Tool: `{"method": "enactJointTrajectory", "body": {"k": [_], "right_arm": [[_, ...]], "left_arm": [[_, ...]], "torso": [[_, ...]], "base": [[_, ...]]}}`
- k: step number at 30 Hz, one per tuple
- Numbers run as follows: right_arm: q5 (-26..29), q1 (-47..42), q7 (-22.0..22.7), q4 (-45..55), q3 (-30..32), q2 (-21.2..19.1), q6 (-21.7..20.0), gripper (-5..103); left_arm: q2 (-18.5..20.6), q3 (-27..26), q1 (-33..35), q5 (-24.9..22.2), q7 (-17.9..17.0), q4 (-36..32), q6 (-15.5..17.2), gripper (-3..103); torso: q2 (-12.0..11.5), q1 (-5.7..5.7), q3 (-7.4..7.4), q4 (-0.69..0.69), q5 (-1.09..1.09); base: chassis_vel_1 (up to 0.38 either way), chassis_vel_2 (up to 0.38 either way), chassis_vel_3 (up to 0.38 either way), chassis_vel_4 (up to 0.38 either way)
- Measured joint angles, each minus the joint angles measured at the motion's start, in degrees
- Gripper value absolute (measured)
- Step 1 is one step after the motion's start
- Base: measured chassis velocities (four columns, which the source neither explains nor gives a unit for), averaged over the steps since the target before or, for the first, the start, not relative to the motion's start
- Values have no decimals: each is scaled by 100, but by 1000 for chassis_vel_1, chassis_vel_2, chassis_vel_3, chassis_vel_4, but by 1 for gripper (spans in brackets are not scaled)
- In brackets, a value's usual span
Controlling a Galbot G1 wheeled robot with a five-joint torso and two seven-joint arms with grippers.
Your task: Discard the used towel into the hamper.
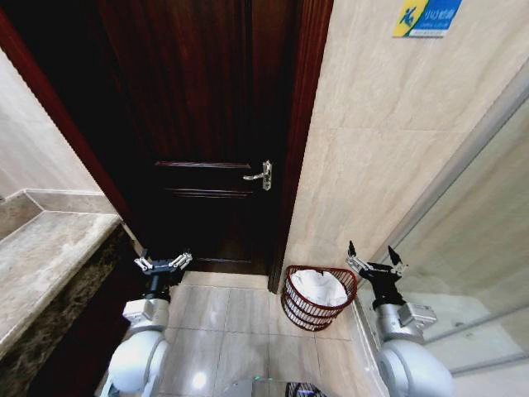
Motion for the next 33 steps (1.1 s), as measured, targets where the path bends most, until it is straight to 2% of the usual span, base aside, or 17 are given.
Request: {"method": "enactJointTrajectory", "body": {"k": [7, 13, 18, 33], "right_arm": [[-1, 9, 56, 40, -18, 5, -54, 100], [3, -12, 50, 90, -31, 7, -108, 100], [4, -15, 54, 127, -74, 13, -150, 100], [-66, 9, 149, 232, -189, 11, -390, 100]], "left_arm": [[-2, -78, 30, -55, 50, -37, -8, 100], [-2, -120, 71, -229, 149, -44, -260, 100], [-32, -42, 78, -227, 170, -25, -384, 100], [-52, -62, 92, -204, 179, 77, -480, 100]], "torso": [[179, 85, 97, 0, 0], [324, 153, 174, 0, 0], [331, 158, 178, 0, 0], [291, 140, 156, 0, 0]], "base": [[0, 0, 0, 0], [0, 0, 0, 0], [0, 0, 0, 0], [0, 0, 0, 0]]}}
